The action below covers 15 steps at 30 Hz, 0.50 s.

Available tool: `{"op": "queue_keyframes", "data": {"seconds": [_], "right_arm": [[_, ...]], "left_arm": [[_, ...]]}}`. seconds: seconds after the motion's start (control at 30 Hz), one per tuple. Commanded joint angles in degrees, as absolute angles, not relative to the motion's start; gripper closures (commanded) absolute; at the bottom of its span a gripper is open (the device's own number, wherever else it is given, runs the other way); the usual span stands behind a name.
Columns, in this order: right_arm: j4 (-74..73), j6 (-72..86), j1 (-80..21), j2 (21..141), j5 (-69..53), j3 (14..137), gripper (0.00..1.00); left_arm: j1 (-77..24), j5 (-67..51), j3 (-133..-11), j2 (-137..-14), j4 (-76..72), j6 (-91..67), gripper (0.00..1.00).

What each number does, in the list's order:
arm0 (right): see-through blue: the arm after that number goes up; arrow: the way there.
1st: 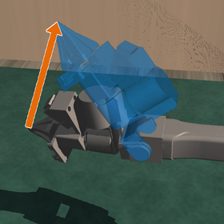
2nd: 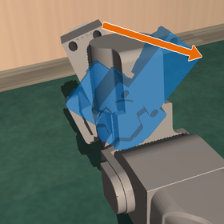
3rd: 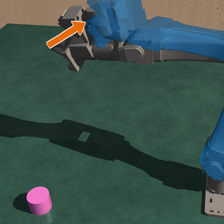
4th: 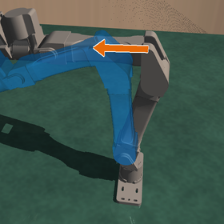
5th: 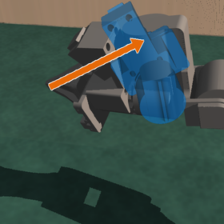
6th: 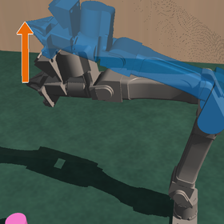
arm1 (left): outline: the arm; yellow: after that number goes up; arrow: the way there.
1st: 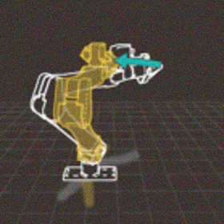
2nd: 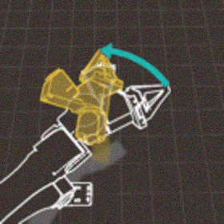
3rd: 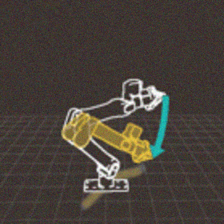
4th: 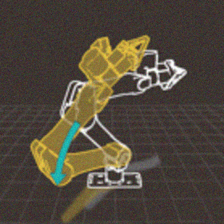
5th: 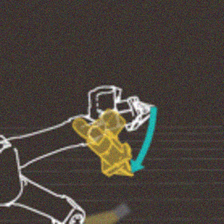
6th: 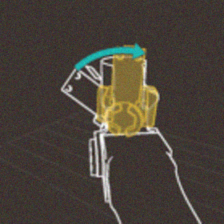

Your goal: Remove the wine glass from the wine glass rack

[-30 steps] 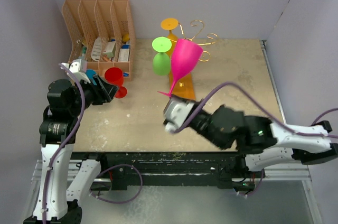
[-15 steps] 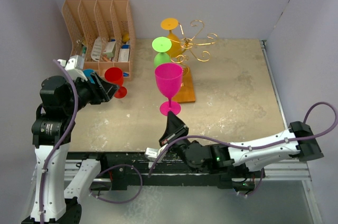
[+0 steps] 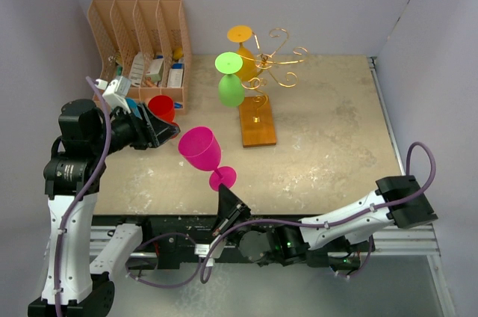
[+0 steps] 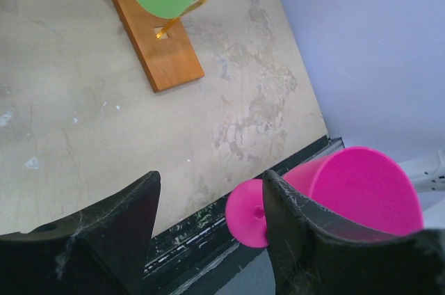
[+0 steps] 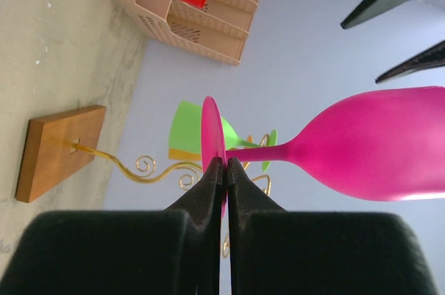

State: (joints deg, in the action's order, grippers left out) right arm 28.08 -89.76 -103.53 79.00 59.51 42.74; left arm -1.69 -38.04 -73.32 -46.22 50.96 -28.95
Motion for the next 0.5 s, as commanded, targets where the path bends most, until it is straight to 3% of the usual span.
{"op": "queue_keyframes", "data": {"seconds": [0.0, 0.47], "right_arm": [[28.45, -88.32, -104.22, 79.52, 60.91, 42.42, 1.0], [26.2, -86.58, -104.24, 80.56, 58.94, 42.39, 1.0]], "left_arm": [[-2.02, -43.23, -73.43, -45.35, 49.63, -29.12, 0.35], [-2.2, -57.69, -65.4, -44.91, 47.54, -28.29, 0.34]]}}
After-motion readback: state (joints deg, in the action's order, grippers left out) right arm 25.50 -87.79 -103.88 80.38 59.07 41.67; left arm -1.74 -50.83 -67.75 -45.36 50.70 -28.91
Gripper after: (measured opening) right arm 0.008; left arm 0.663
